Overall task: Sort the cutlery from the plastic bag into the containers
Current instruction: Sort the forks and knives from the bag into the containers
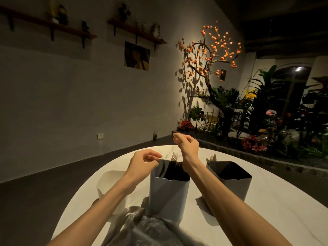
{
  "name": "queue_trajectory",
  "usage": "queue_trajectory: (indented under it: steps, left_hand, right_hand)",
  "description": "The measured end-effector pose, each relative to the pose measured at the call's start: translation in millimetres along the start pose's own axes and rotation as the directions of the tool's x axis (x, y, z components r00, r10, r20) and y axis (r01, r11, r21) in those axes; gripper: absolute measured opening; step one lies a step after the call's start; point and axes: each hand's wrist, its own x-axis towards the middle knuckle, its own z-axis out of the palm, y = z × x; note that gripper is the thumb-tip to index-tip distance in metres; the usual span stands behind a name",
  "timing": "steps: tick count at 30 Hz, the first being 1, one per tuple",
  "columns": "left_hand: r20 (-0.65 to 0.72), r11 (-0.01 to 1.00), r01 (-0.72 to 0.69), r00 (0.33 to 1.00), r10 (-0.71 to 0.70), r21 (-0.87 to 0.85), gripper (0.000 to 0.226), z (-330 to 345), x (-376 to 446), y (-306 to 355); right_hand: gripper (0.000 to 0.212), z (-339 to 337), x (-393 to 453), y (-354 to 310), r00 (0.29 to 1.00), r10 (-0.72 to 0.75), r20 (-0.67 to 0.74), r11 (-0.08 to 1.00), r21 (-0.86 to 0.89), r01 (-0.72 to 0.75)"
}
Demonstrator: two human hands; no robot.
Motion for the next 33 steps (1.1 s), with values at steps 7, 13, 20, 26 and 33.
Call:
queue_trajectory:
  steps: [7,13,20,26,33]
  left_hand:
    - [0.024,1.000,-0.018,1.000,0.018,-0.009,0.024,-8,-18,20]
    - [0.108,0.999,-0.041,0.993,0.041,0.003,0.022,-26,-59,44]
    - [0.565,0.951,-0.156,0.825,-0.023,0.267,0.031,12,-160,40]
    - [0.649,0.781,-0.282,0.735,-0.198,0.557,0.107,61,-238,35]
    - [0.453,0.881,-0.148,0.888,-0.081,0.449,0.076,67,-240,36]
  right_hand:
    - [0.012,-24,-17,-24,0.994,-0.055,0.098,0.968,-0.238,0.077]
    - [0.021,-68,-82,-71,0.916,-0.019,0.401,0.924,-0.344,0.169]
    - [0.030,-142,-173,-75,0.720,0.343,0.604,0.711,-0.668,0.221]
    - [0.020,-194,-216,-72,0.400,0.827,0.394,0.309,-0.914,0.262]
    - [0.048,-218,-240,-23,0.543,0.638,0.546,0.279,-0.821,0.498]
